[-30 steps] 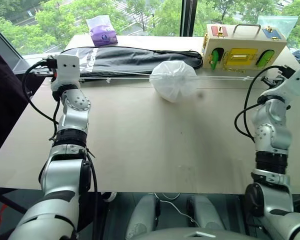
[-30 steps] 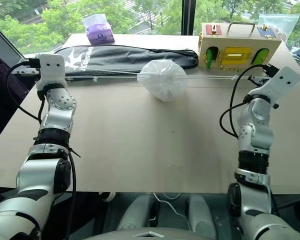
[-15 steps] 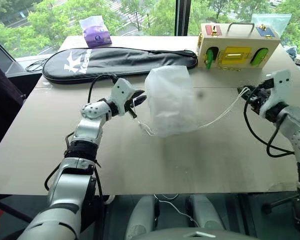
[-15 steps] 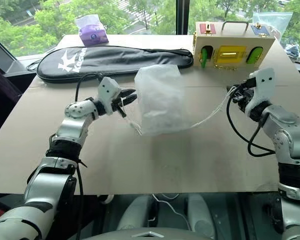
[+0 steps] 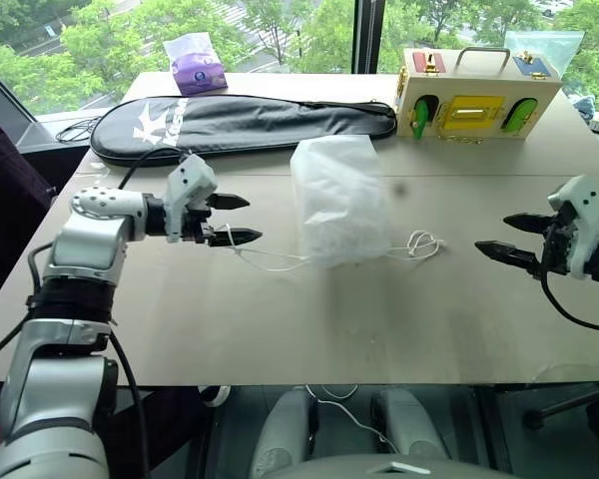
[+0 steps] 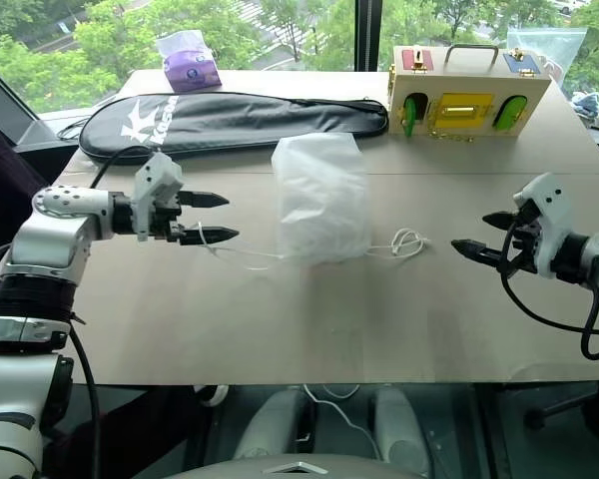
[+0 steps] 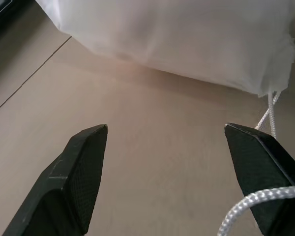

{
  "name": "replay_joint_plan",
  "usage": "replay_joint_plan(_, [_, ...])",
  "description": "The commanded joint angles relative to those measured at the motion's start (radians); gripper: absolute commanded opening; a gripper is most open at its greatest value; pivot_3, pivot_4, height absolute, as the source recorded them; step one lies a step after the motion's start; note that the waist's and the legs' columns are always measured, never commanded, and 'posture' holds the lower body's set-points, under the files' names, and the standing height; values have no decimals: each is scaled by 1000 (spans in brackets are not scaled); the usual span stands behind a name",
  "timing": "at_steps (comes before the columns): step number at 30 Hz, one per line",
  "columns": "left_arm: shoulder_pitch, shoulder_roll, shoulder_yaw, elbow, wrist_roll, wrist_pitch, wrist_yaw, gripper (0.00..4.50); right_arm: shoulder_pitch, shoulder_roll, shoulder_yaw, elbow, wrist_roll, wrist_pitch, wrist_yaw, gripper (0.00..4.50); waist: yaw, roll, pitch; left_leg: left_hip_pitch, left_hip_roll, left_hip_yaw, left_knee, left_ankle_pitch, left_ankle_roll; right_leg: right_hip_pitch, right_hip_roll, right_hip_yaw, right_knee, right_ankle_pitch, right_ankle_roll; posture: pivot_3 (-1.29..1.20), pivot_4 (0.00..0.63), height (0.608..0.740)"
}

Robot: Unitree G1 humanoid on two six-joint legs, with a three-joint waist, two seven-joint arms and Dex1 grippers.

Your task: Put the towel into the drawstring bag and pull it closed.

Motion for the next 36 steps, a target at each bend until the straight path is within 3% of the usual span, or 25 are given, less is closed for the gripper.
replay_joint_plan(1, [-5,73,-3,21,27,-50,-90,4427,36,-48,-51,-23,17,7,75,4500,0,0,0,0,0,0,0,0,0,0,0,0,0,0,0,0,150,740])
replay_joint_plan(6, [-37,93,2,138,64,-124,-111,4427,27,-45,-90,24,12,1,76,4500,0,0,0,0,0,0,0,0,0,0,0,0,0,0,0,0,150,740])
replay_joint_plan(9, [-113,19,86,177,-40,26,-63,4427,-54,9,-122,87,25,14,10,4500,2,-3,3,0,0,0,2,0,0,0,0,0,1,0,0,0,150,740])
replay_joint_plan(14, [-187,-83,163,218,-68,169,148,4427,-43,27,-90,83,-19,-1,-5,4500,16,-4,4,-2,0,-4,9,-1,1,2,0,-4,2,0,0,0,150,740])
replay_joint_plan(17, [-161,-90,175,139,-125,310,131,4427,-45,52,-84,59,-15,12,-19,4500,14,-4,4,-3,0,-3,10,-1,1,2,0,-4,2,0,0,0,150,740])
replay_joint_plan(19, [-142,-80,169,93,-154,394,112,4427,-45,69,-77,33,-2,25,-24,4500,14,-4,4,-4,0,-3,10,-1,1,1,0,-4,2,0,0,0,150,740])
replay_joint_plan(24, [-71,10,135,52,-147,390,-12,4427,-35,97,-66,-1,0,41,-37,4500,12,-4,5,-4,1,-4,10,-1,1,1,0,-4,2,0,0,0,150,740])
replay_joint_plan(30, [-81,129,78,188,-63,302,-125,4427,-17,113,-60,-15,-4,38,-44,4500,20,-3,5,-4,0,-3,10,-1,1,1,0,-4,2,0,0,0,150,740])
replay_joint_plan(36, [-115,130,83,303,-47,242,-177,4427,-14,145,-42,-44,-6,36,-65,4500,23,-4,5,-5,0,-5,11,-1,1,1,0,-6,2,0,0,0,150,740])
